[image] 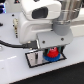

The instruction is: Insert the blue gear onto the right peg, followed by the red gear

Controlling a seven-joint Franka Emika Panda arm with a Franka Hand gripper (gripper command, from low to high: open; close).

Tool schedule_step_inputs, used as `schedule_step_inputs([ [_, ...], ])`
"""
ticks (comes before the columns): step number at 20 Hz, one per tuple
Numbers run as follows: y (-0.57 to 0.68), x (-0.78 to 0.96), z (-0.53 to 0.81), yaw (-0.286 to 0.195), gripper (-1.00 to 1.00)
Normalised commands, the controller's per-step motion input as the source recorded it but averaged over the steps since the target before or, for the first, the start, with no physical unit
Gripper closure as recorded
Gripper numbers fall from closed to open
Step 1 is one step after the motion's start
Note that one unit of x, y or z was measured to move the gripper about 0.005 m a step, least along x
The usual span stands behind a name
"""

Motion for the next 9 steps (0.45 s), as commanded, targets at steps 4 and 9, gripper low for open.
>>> schedule_step_inputs([
  [4,0.09,0.00,0.62,0.000,-1.00],
  [9,0.02,0.00,0.25,0.000,-1.00],
])
